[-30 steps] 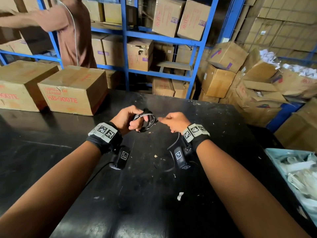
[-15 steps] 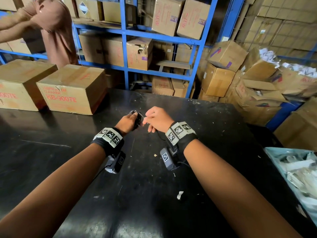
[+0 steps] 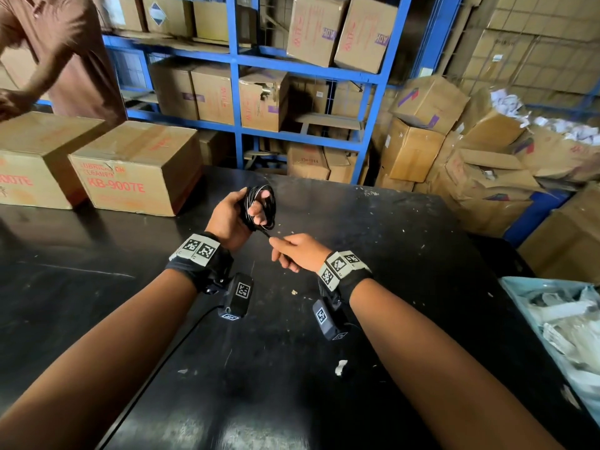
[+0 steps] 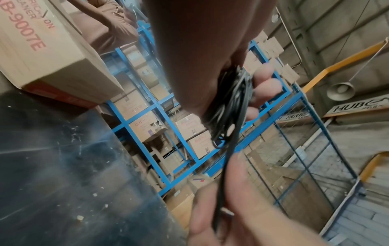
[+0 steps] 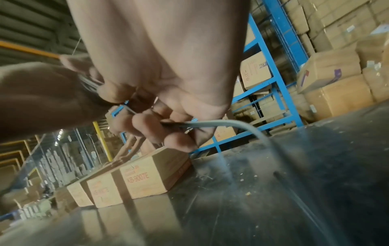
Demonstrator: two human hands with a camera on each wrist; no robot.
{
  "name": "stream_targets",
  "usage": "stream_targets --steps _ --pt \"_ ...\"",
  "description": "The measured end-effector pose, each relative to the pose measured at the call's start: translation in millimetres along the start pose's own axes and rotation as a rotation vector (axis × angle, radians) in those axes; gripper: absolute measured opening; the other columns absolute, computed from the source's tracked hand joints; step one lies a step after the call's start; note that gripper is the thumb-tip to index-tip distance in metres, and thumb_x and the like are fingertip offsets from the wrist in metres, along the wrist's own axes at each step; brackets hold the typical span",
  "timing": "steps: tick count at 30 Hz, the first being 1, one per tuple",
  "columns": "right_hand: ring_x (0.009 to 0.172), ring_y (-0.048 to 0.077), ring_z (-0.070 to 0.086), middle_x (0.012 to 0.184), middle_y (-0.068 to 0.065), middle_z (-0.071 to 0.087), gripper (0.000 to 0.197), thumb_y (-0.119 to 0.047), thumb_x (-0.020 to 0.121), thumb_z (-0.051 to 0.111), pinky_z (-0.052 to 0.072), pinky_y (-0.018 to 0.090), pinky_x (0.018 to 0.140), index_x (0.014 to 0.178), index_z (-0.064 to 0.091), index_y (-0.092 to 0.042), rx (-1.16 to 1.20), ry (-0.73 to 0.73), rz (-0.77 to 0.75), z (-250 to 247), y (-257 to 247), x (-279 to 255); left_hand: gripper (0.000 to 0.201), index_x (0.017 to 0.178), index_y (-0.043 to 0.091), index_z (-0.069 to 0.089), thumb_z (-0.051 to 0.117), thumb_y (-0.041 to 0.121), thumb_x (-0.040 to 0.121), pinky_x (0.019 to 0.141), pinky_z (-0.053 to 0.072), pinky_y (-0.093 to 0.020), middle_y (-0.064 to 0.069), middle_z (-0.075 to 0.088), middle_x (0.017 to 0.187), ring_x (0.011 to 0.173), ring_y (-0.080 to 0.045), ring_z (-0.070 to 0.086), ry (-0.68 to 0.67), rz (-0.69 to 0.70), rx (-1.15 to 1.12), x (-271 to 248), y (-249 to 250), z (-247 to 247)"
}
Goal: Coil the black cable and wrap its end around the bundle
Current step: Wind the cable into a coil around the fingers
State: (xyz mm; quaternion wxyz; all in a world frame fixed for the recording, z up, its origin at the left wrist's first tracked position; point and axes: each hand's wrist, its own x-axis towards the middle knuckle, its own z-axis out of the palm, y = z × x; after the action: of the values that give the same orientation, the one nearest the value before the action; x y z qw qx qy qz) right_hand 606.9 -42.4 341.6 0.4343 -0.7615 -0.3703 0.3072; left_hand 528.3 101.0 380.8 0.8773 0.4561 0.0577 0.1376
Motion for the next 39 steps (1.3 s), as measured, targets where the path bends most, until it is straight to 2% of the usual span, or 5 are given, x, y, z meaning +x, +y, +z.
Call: stream_targets --steps 12,18,27,36,39 --pt "0.054 0.006 0.047 0.065 0.0 0.056 0.029 -0.034 0.074 0.077 0.035 0.011 0.044 0.073 0.065 -0.007 -0.361 0.375 0.007 -76.9 -17.7 5.8 0.032 0.069 0.004 0.059 0.038 0.027 0.076 0.045 0.03 -0.024 0.003 0.031 0.034 0.031 -0.014 0.026 -0.196 -0.081 0.494 -7.6 -3.0 -4.1" --pt "0.049 0.015 0.047 0.07 0.002 0.065 0.006 -0.016 0.089 0.054 0.042 0.023 0.041 0.085 0.058 -0.018 -0.106 0.301 -0.033 -73.1 -58.1 9.3 0.036 0.08 0.001 0.057 0.028 0.017 0.094 0.044 0.033 -0.024 0.002 0.038 0.037 0.035 -0.014 0.035 -0.15 -0.147 0.649 0.1 -20.0 -5.8" --pt "0.044 0.017 0.053 0.085 0.011 0.067 0.014 -0.008 0.086 0.058 0.041 0.023 0.037 0.096 0.049 -0.013 0.044 0.207 -0.049 -34.0 -70.1 6.1 0.035 0.09 0.008 0.053 0.023 0.024 0.099 0.039 0.03 -0.021 0.002 0.062 0.048 0.037 -0.01 0.047 0.257 0.007 0.567 17.0 -17.1 -17.6" --pt "0.04 0.013 0.053 0.074 0.006 0.068 0.015 -0.017 0.091 0.057 0.038 0.019 0.034 0.081 0.048 -0.011 0.143 0.069 -0.017 4.7 -48.5 0.2 0.042 0.097 0.005 0.056 0.021 0.029 0.099 0.071 0.047 -0.029 -0.002 0.07 0.068 0.062 -0.015 0.061 0.196 0.013 0.067 15.4 -3.4 -12.1" --pt "0.037 0.01 0.051 0.069 0.005 0.066 0.02 -0.02 0.094 0.053 0.039 0.02 0.035 0.077 0.047 -0.013 0.132 0.048 -0.004 10.0 -35.9 0.3 0.039 0.096 0.004 0.059 0.03 0.03 0.097 0.068 0.045 -0.028 0.0 0.065 0.061 0.059 -0.016 0.06 0.211 -0.002 0.018 12.8 -1.2 -8.7"
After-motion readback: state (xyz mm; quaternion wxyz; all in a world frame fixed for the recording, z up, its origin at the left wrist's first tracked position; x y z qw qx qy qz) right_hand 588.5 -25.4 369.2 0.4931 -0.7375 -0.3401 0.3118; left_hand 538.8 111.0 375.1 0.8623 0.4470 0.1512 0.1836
